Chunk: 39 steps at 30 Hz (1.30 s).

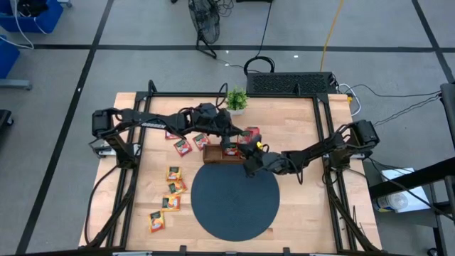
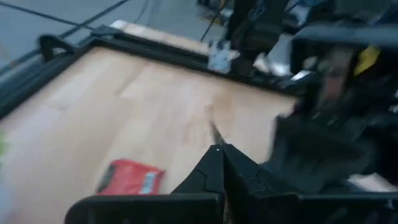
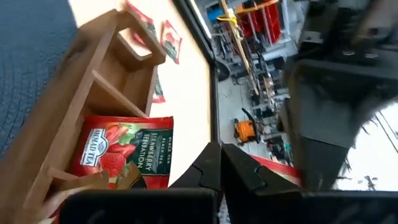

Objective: Pick & Place Tea
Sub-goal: Put the red tea bag into the middle slot of the wooden organizer

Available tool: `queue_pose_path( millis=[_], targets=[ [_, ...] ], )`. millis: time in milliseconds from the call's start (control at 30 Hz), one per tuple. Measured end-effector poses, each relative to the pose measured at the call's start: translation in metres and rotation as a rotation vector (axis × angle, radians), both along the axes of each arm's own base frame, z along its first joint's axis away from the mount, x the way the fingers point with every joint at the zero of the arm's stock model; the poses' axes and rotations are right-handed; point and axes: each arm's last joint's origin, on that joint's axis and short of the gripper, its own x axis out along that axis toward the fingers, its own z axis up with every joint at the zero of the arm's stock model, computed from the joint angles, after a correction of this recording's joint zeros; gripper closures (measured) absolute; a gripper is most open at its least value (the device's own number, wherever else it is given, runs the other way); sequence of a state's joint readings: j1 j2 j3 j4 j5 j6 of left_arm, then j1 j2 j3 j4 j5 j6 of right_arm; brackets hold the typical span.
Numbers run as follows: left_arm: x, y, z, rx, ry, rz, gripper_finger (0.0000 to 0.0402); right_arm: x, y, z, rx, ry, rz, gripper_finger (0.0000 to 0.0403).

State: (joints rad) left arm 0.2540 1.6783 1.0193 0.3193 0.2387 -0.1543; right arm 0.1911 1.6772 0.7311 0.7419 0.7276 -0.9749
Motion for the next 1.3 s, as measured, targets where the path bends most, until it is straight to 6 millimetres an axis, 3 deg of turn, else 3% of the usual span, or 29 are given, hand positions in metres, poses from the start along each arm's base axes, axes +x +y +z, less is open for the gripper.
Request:
queue_pose_path(
  millis=[233, 400, 500, 633, 833, 1067, 1300],
  targets=[
    [-0.016, 0.0, 0.022, 0.193, 0.031, 0.049, 0.04, -0.008, 0.01, 0.009, 0.038, -0.11, -0.16, 0.0403],
    [-0.025, -0.015, 0.031, 0.316, 0.067, -0.039, 0.04, -0.027, 0.005, 0.025, 0.129, -0.238, -0.238, 0.0403],
    [-0.026, -0.028, 0.023, 0.36, 0.074, -0.095, 0.04, -0.048, -0.006, 0.034, 0.19, -0.32, -0.27, 0.0403],
    [-0.033, -0.042, -0.001, 0.394, 0.031, -0.138, 0.0401, -0.079, -0.019, 0.039, 0.275, -0.428, -0.301, 0.0403],
    [-0.057, -0.046, -0.034, 0.388, -0.147, -0.116, 0.0401, -0.11, -0.029, 0.036, 0.371, -0.56, -0.285, 0.0403],
    [-0.071, -0.041, -0.055, 0.29, -0.13, -0.086, 0.0401, -0.116, -0.034, 0.028, 0.408, -0.576, -0.242, 0.0403],
    [-0.072, -0.043, -0.056, 0.292, -0.13, -0.092, 0.0401, -0.114, -0.04, 0.024, 0.416, -0.578, -0.274, 0.0403]
  ],
)
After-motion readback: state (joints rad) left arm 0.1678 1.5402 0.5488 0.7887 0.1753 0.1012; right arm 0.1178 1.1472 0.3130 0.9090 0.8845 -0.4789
